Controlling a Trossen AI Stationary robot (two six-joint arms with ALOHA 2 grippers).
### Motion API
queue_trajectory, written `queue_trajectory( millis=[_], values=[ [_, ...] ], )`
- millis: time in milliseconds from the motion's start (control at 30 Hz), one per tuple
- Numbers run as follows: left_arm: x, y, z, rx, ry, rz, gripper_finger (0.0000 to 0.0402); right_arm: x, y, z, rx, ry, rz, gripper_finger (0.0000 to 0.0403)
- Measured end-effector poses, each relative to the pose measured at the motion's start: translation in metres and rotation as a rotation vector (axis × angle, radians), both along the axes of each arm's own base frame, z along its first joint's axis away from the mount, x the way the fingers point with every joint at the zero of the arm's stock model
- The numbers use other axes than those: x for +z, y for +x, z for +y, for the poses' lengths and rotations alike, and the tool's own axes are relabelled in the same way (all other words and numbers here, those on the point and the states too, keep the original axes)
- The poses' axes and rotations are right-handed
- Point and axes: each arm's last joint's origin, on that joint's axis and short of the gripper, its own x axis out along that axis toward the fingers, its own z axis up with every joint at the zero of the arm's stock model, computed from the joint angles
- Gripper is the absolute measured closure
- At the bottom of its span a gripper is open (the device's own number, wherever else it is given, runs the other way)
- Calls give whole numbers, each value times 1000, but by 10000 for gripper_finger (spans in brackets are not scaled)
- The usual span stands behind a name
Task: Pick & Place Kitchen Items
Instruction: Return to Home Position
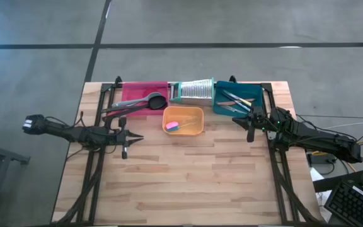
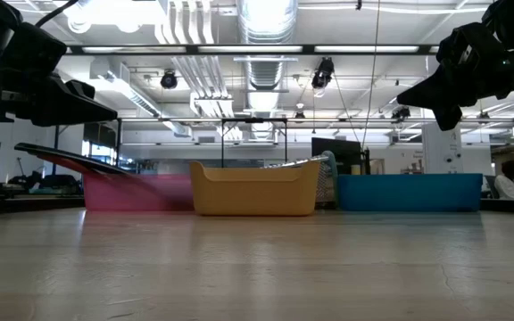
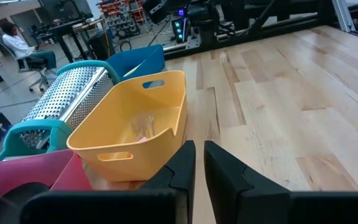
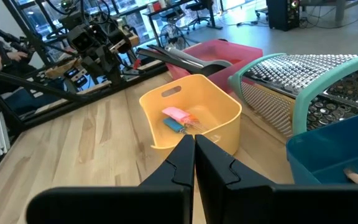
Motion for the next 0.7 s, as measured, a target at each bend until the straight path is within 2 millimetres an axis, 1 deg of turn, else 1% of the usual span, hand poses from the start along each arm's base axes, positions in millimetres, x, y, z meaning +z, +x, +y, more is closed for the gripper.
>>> queue_trajectory(
  millis=[200, 500, 700],
  values=[
    [0, 0, 0, 0, 0, 0, 360, 0, 0, 0, 0, 0, 0, 394],
    [0, 0, 0, 0, 0, 1, 367, 0, 0, 0, 0, 0, 0, 394],
    [0, 0, 0, -1, 0, 1, 360, 0, 0, 0, 0, 0, 0, 394]
  ],
)
